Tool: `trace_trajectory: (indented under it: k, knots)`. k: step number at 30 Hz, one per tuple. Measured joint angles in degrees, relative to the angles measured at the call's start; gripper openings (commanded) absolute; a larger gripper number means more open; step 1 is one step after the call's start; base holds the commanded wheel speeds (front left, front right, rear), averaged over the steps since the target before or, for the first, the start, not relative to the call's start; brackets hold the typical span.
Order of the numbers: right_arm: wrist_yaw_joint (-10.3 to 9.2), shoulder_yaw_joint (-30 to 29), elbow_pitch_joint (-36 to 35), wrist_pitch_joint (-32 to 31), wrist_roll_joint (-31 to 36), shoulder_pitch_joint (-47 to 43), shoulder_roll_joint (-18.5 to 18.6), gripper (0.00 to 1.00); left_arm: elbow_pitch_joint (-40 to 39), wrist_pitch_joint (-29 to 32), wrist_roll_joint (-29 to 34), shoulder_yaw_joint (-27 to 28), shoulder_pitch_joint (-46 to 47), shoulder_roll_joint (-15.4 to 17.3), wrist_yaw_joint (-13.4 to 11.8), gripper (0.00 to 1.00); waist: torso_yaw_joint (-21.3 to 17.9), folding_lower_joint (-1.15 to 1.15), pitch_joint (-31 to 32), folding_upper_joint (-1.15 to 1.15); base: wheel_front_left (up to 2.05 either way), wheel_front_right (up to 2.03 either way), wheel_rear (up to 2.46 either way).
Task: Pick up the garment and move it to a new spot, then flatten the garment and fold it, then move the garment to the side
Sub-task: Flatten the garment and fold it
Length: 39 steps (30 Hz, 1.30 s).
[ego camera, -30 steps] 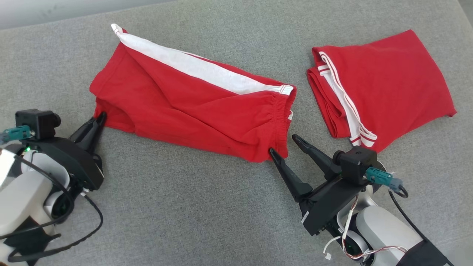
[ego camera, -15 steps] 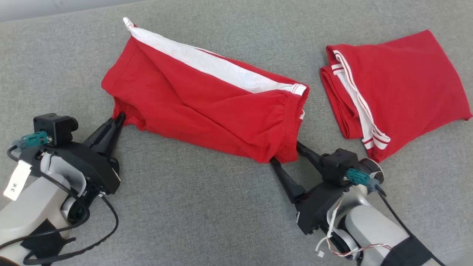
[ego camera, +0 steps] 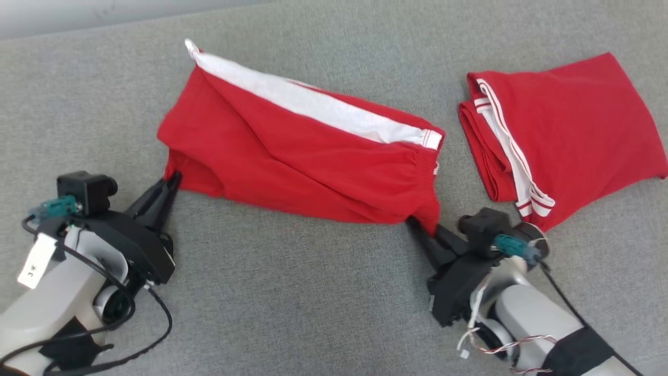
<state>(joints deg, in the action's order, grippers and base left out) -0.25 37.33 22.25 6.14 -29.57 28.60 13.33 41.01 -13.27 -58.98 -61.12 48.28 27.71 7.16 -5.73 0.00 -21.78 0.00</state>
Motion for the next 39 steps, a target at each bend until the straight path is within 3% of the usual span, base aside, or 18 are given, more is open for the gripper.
trace_trajectory:
  k: [8, 16, 23, 39]
  knots:
    - [3.77, -1.00, 3.11, 1.45, -2.32, -1.82, 2.96, 0.00, 1.04, -0.47, -0.77, -0.93, -3.81, -2.37, 0.00, 0.00, 1.35, 0.00, 3.36, 0.00, 0.00, 0.00, 0.00]
    - [5.68, -1.38, 5.52, 2.00, -5.46, -4.84, 4.41, 0.00, 1.37, -0.73, -2.61, -1.60, -8.24, -5.61, -0.01, 0.00, 4.13, 0.00, 7.61, 0.00, 0.00, 0.00, 0.00]
    - [6.80, -0.78, 7.09, 1.93, -8.47, -8.70, 5.04, 0.00, 2.47, -0.75, -3.02, -2.03, -11.78, -6.66, 0.00, 0.00, 7.93, 0.00, 11.09, 0.00, 0.00, 0.00, 0.00]
    - [7.31, 0.47, 7.14, -0.08, -11.72, -12.01, 6.31, 0.00, 2.13, -0.90, -4.03, -1.97, -19.33, -7.12, -0.01, 0.00, 14.88, -0.01, 18.53, -0.01, 0.00, 0.00, 0.00]
